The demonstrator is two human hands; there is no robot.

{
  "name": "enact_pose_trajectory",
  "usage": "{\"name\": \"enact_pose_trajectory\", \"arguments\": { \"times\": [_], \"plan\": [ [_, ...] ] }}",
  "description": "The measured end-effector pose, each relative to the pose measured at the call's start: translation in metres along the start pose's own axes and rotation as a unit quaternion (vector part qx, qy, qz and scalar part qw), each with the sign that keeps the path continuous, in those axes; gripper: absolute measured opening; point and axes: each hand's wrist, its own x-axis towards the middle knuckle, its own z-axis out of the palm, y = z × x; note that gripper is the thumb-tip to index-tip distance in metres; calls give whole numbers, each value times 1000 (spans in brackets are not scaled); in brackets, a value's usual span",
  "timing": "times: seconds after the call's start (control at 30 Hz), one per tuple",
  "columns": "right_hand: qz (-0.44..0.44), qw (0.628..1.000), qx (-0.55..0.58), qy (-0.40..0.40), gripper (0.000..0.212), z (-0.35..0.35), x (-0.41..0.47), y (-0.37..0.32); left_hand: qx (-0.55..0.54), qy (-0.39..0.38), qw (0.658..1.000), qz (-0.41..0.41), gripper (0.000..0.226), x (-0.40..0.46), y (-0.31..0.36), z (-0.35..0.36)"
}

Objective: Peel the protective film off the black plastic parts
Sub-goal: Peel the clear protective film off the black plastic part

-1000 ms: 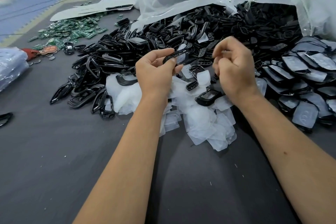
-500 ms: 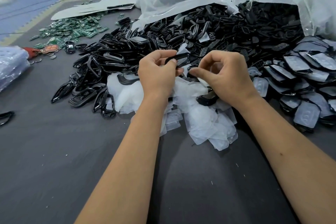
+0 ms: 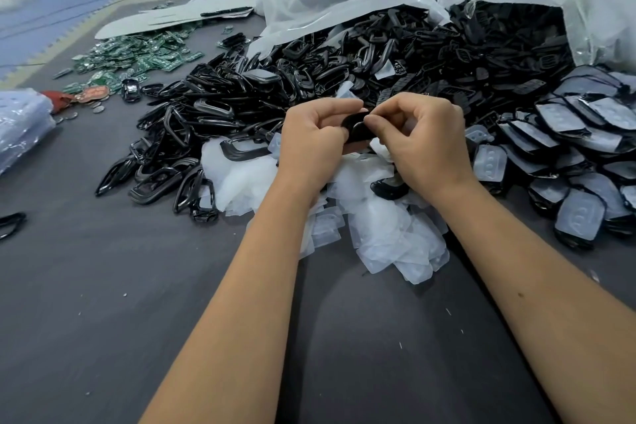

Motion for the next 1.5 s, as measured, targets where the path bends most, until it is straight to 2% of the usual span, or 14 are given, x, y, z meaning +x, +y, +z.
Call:
{"name": "enact_pose_trajectory", "arguments": {
  "times": [0.23, 0.37, 0.43, 0.53, 0.6, 0.7, 0.83, 0.97, 1.2, 1.33, 1.5],
  "plan": [
    [-8, 999, -32, 37, 12, 2, -1, -4, -11, -9, 1000, -13, 46, -1, 1, 0],
    [-19, 998, -44, 39, 11, 4, -2, -6, -14, 7, 1000, 11, 28, -4, -1, 2],
    [-17, 997, -59, 54, 22, 5, -2, -6, -17, 16, 1000, 17, 25, -4, -2, 3],
    [35, 995, -65, 72, 40, 5, -1, -2, -28, 22, 999, 15, 24, -4, -1, 2],
    [81, 996, -23, 36, 37, 3, 1, 2, -49, 29, 998, 8, 24, -4, 1, 1],
    [125, 983, 132, -40, 25, 0, 3, 6, -87, 25, 996, -10, 23, -5, 3, 0],
    [158, 966, 196, -51, 18, 0, 4, 10, -95, 3, 995, -26, 22, -4, 4, -2],
    [170, 968, 183, -27, 16, 0, 5, 12, -57, 19, 998, -33, 18, -2, 1, -3],
    [122, 988, 97, -21, 15, 0, 2, 8, 68, 32, 997, 19, 11, -1, -3, -2],
    [66, 998, 7, 7, 21, 2, 2, 0, 59, 41, 997, 34, 12, 0, -3, -3],
    [54, 998, -11, 17, 22, 2, 1, -5, 42, 36, 998, 43, 19, 1, -2, -3]
  ]
}}
